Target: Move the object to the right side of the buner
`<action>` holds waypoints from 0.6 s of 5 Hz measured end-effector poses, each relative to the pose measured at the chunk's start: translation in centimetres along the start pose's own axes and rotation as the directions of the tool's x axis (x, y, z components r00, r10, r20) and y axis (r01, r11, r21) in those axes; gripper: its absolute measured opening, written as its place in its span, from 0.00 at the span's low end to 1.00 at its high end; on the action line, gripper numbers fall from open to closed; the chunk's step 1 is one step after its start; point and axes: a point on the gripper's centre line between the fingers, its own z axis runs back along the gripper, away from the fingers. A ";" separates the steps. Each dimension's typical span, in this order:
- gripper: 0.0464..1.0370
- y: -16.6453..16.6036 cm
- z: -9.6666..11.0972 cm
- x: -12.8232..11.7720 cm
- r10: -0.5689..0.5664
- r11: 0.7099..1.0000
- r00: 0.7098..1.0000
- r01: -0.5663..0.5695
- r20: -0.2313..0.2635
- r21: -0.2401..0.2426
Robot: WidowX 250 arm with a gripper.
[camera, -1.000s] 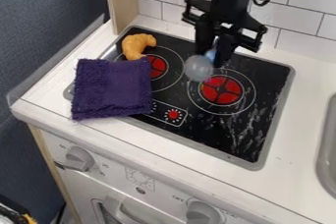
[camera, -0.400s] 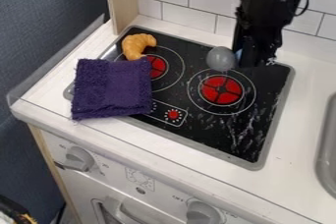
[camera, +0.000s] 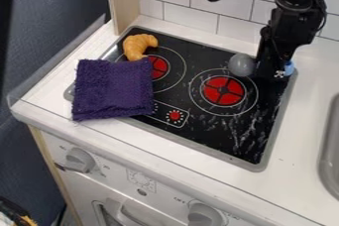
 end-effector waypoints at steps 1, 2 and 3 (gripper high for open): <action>0.27 0.6 -0.6 0.5 -0.033 0.999 0.999 0.032 -0.008 -0.009; 0.32 0.8 -0.5 0.5 -0.007 1.000 1.000 0.007 -0.011 -0.011; 0.62 0.7 -0.6 -0.3 0.052 0.998 0.997 -0.053 -0.058 -0.014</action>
